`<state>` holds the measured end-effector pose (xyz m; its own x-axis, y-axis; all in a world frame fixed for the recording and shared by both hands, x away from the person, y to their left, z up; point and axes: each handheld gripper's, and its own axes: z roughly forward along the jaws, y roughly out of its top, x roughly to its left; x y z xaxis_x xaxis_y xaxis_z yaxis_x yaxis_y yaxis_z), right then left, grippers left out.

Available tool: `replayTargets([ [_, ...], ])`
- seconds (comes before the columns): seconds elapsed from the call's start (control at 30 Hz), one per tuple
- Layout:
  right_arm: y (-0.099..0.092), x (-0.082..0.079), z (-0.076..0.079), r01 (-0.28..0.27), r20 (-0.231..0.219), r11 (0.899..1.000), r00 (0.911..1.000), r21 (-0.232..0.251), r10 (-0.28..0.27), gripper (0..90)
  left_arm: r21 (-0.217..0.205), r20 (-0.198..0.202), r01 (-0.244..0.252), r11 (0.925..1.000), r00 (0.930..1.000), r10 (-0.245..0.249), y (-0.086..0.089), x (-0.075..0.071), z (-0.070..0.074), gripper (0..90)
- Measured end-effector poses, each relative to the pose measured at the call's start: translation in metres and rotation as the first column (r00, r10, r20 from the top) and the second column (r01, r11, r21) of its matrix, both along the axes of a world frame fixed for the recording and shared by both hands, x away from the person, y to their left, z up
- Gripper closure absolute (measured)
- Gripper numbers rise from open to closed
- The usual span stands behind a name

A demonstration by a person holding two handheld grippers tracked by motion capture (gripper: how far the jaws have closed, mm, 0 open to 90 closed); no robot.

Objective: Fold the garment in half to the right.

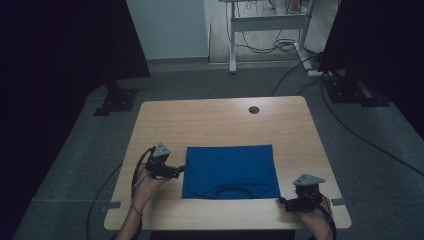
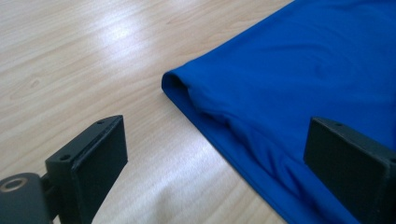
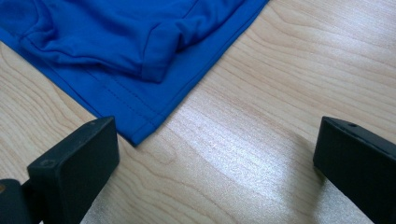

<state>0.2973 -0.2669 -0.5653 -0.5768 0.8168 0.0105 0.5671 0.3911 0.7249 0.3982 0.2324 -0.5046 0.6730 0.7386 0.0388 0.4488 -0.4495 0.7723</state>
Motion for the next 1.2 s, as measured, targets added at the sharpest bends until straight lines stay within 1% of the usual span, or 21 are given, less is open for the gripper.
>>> replayTargets([
  [0.07,0.000,0.000,0.000,0.000,0.000,1.000,1.0000,0.000,0.000,0.0,0.002,0.000,0.001,1.0000,1.0000,-0.001,-0.001,0.002,0.000,6.3],
  [0.13,0.000,0.000,0.000,0.000,0.000,1.000,1.0000,0.000,0.000,0.0,0.000,-0.001,0.003,1.0000,1.0000,-0.003,-0.003,0.008,0.000,6.4],
  [0.17,0.000,0.000,0.000,0.000,0.000,1.000,1.0000,0.000,0.000,0.0,0.000,-0.001,0.003,1.0000,1.0000,-0.003,-0.003,0.008,0.000,6.4],
  [0.2,0.000,0.000,0.000,0.000,0.000,1.000,1.0000,0.000,0.000,0.0,0.008,0.000,0.007,0.9999,1.0000,-0.007,-0.005,0.012,-0.001,6.4],
  [0.23,0.000,0.000,0.000,0.000,0.000,1.000,1.0000,0.000,0.000,0.0,0.008,0.000,0.007,0.9999,1.0000,-0.007,-0.005,0.012,-0.001,6.4],
  [0.27,0.000,0.000,0.000,0.000,0.000,1.000,1.0000,0.000,0.000,0.0,0.010,0.000,0.007,0.9999,1.0000,-0.007,-0.007,0.017,-0.001,6.4],
  [0.3,0.000,0.000,0.000,0.000,0.000,1.000,1.0000,0.000,0.000,0.0,0.010,0.000,0.007,0.9999,1.0000,-0.007,-0.007,0.017,-0.001,6.4],
  [0.33,0.000,0.000,0.000,0.000,0.000,1.000,1.0000,0.000,0.000,0.0,0.012,0.002,0.010,0.9999,0.9999,-0.010,-0.009,0.021,-0.001,6.4],
  [0.4,0.000,0.000,0.000,0.000,0.000,1.000,1.0000,0.000,0.000,0.0,0.014,0.004,0.011,0.9998,0.9999,-0.011,-0.010,0.024,-0.001,6.4],
  [0.47,0.000,0.000,0.000,0.000,0.000,1.000,1.0000,0.000,0.000,0.0,0.013,0.007,0.011,0.9998,0.9999,-0.011,-0.012,0.031,-0.001,6.4],
  [0.5,0.000,0.000,0.000,0.000,0.000,1.000,1.0000,0.000,0.000,0.0,0.013,0.007,0.011,0.9998,0.9999,-0.011,-0.012,0.031,-0.001,6.4],
  [0.53,0.000,0.000,0.000,0.000,0.000,1.000,1.0000,0.000,0.000,0.0,0.018,0.010,0.008,0.9998,0.9999,-0.008,-0.013,0.036,-0.002,6.4],
  [0.57,0.000,0.000,0.000,0.000,0.000,1.000,1.0000,0.000,0.000,0.0,0.018,0.010,0.008,0.9998,0.9999,-0.008,-0.013,0.036,-0.002,6.4],
  [0.67,0.000,0.000,0.000,0.000,0.000,1.000,1.0000,0.000,0.000,0.0,0.018,0.012,0.005,0.9998,0.9999,-0.005,-0.014,0.044,-0.003,6.4],
  [0.83,0.000,0.000,0.000,0.000,0.000,1.000,1.0000,0.000,0.000,0.0,0.020,0.018,-0.005,0.9998,0.9998,0.005,-0.016,0.055,-0.005,6.6],
  [0.97,0.000,0.000,0.000,0.001,0.000,1.000,1.0000,0.000,-0.001,0.0,0.025,0.016,-0.021,0.9995,0.9996,0.021,-0.018,0.065,-0.010,6.6],
  [1.2,0.000,0.000,0.000,0.000,0.000,1.000,1.0000,0.000,0.000,0.0,0.044,0.011,-0.072,0.9964,0.9974,0.072,-0.022,0.079,-0.024,6.6],
])
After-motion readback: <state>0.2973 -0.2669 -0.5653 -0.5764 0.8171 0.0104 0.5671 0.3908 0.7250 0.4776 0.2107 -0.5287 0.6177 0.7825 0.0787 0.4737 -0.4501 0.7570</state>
